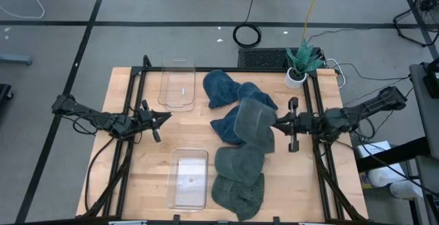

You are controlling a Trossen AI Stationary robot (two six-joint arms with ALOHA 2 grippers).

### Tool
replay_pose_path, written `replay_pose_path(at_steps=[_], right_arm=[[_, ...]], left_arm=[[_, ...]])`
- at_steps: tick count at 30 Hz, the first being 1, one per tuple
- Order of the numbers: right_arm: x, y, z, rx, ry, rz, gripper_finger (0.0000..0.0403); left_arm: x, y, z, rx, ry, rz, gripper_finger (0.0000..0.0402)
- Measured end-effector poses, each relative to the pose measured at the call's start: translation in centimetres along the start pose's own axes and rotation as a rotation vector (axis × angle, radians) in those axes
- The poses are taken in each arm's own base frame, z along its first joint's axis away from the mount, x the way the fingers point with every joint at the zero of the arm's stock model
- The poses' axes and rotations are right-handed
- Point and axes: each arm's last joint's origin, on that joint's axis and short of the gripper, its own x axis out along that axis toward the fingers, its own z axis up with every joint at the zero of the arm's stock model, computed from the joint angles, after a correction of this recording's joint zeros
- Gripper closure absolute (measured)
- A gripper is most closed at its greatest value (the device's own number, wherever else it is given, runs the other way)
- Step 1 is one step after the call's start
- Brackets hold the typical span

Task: Pick & Place hat
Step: Put the top green cap into the top transparent bin

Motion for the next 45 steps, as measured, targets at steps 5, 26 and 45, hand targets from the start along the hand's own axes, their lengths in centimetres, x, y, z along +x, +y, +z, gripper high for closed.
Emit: replay_pose_path(at_steps=[5,26,45], right_arm=[[0.4,-0.1,-2.0,-0.065,-0.161,-0.067,0.0403],[4.7,-2.4,-3.2,-0.464,-0.177,-0.456,0.0403],[5.4,-1.9,-2.9,-0.747,-0.388,-0.162,0.0403]], left_arm=[[0.0,0.0,0.0,0.000,0.000,0.000,0.0355],[0.0,0.0,0.0,0.000,0.000,0.000,0.0355],[0.0,0.0,0.0,0.003,0.000,0.000,0.0355]])
